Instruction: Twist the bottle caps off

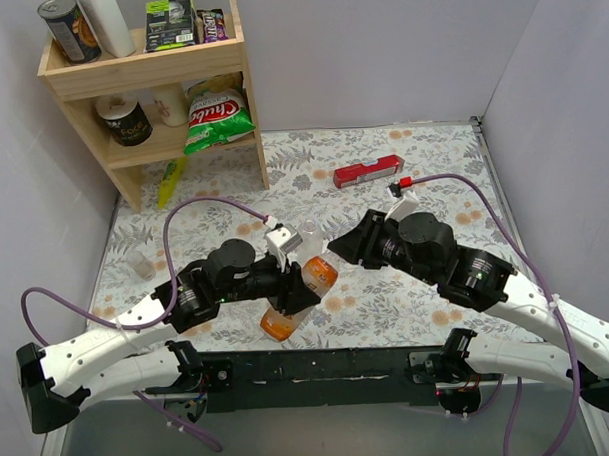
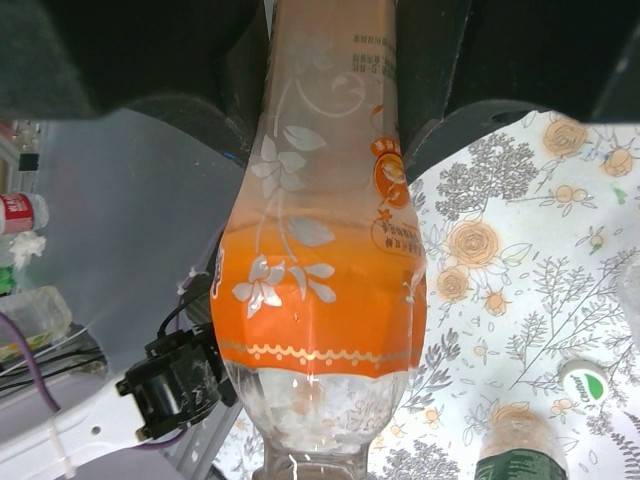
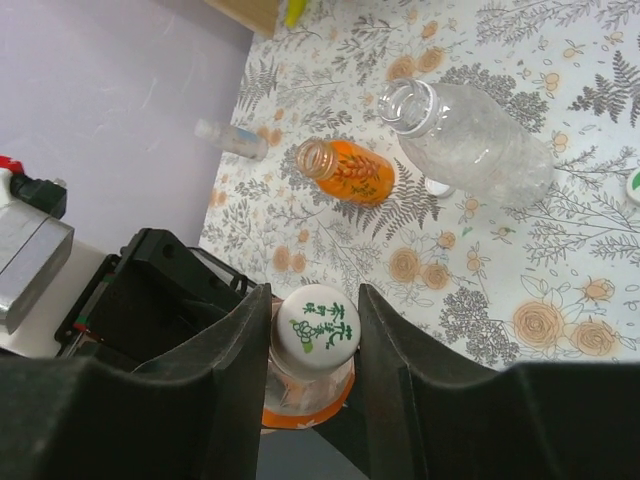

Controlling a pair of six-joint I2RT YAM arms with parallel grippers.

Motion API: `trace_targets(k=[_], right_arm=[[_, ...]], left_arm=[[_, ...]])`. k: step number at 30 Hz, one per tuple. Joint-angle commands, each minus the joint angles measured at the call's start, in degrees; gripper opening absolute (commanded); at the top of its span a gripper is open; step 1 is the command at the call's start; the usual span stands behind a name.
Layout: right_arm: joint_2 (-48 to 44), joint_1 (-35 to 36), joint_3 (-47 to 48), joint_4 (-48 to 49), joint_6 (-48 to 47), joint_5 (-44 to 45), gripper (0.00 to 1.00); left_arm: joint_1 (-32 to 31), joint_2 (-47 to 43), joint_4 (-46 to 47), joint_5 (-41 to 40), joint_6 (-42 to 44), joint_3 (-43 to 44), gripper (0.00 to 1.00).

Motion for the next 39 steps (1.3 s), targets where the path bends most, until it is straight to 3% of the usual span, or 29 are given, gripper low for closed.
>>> trace_targets(k=[1, 5, 13, 21, 28, 31, 35, 39], right_arm=[[-2.9, 0.0, -0.8, 6.1, -5.6, 0.1, 0.32], [-6.1, -0.1, -0.2, 13.8, -17.5, -3.5, 0.28], [-10.8, -0.1, 3.7, 14.7, -34.9, -10.8, 0.25], [-16.9, -0.1, 3.1, 16.3, -36.9, -11.7, 0.21], [-16.8, -0.1, 2.5, 17.1, -35.7, -13.8, 0.2], [-15.3, -0.1, 2.1, 16.7, -32.8, -11.4, 0.29], [-12.4, -0.1, 3.7, 11.6, -27.0, -4.1, 0.55], [-11.6, -0.1, 3.3, 10.5, -23.2, -0.5, 0.7]], left_arm=[[-0.3, -2.9, 5.6, 4.0, -3.8, -2.2, 0.1], [-0.2, -4.2, 9.9, 9.7, -6.5, -5.0, 0.1], [0.7, -4.3, 16.1, 16.5, -8.4, -5.6, 0.09], [4.5, -3.7, 20.1, 23.0, -10.8, -4.6, 0.09], [5.0, -2.2, 20.5, 24.5, -12.0, -4.0, 0.08], [5.1, -1.8, 18.1, 22.2, -11.1, -3.0, 0.08], [5.1, -2.0, 13.8, 17.4, -8.9, -2.0, 0.08], [5.1, -2.5, 10.3, 14.2, -7.5, -1.4, 0.08]])
